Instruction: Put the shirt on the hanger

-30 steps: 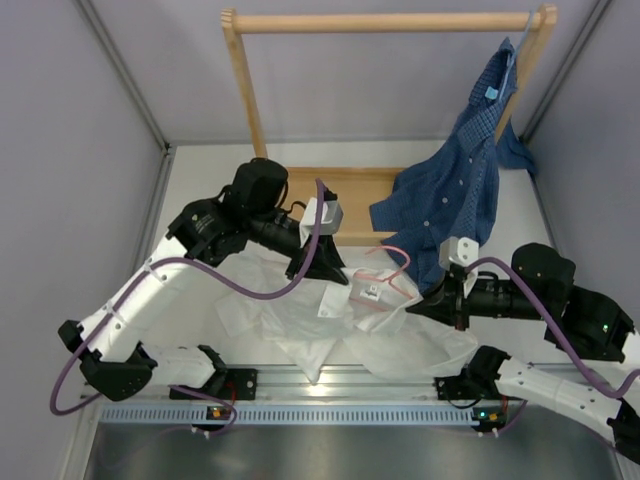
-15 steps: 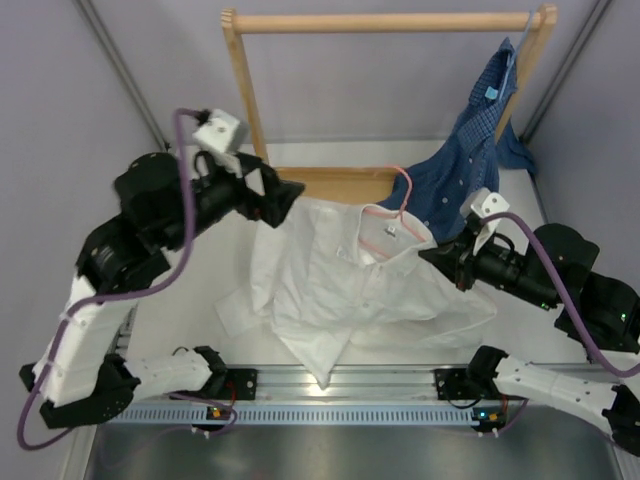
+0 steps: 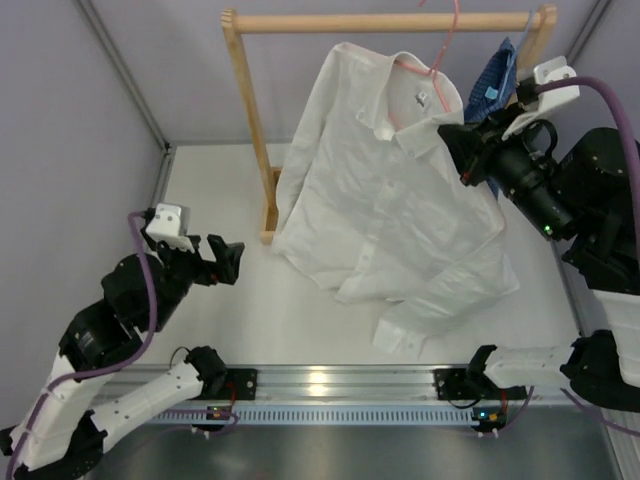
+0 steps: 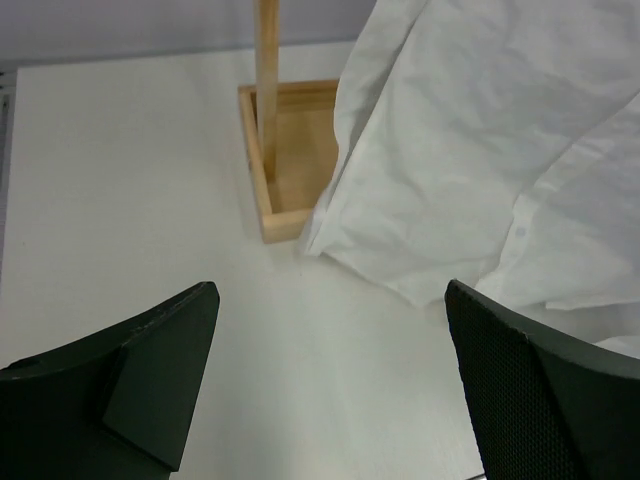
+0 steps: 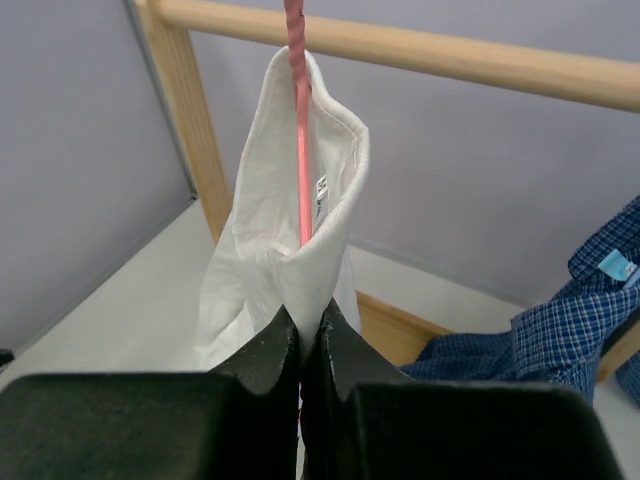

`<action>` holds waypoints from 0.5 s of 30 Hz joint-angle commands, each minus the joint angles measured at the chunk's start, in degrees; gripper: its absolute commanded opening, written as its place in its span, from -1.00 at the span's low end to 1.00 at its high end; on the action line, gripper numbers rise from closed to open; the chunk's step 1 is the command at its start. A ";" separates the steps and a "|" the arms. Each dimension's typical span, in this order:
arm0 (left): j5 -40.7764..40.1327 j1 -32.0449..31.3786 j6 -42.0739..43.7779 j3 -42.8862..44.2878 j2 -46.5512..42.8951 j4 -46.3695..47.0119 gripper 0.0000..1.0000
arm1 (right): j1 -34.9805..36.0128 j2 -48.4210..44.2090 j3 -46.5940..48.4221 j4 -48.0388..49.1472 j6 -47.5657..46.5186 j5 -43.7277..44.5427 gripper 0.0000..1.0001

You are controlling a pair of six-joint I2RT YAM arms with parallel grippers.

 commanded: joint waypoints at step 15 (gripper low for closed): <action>-12.57 2.17 -4.70 -25.65 -10.98 10.86 0.97 | -0.81 12.95 -4.38 19.86 8.20 15.66 -1.00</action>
